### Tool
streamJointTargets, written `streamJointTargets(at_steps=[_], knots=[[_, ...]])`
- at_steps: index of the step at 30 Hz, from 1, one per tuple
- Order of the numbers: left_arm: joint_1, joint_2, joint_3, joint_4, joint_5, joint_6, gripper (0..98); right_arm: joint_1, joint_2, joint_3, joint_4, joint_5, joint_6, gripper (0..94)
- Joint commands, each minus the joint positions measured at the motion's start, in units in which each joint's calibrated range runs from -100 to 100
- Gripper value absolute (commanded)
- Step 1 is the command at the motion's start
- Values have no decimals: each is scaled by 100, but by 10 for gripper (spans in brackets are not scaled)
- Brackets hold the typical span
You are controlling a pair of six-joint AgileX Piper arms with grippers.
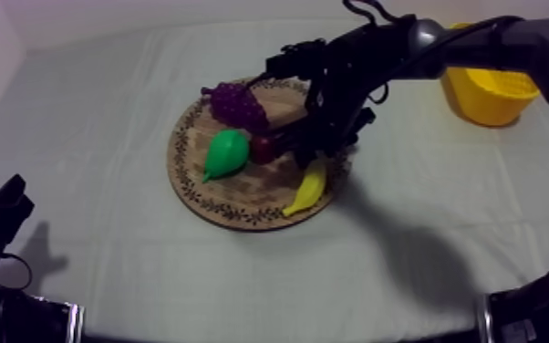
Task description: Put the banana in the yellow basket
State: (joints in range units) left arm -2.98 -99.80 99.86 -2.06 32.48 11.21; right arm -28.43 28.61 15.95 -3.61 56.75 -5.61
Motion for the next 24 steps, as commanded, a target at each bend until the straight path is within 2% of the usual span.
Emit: streamJointTargets(at_steps=[1,14,24], knots=[[-3,-3,3,-1,2,0,1,14,27,-43,-43,33,83,313],[-3,-3,3,-1,2,0,1,47,11,-36,-257,81,516,133],[-3,-3,3,-1,2,0,1,311,-806,-641,-522,1199,743,95]])
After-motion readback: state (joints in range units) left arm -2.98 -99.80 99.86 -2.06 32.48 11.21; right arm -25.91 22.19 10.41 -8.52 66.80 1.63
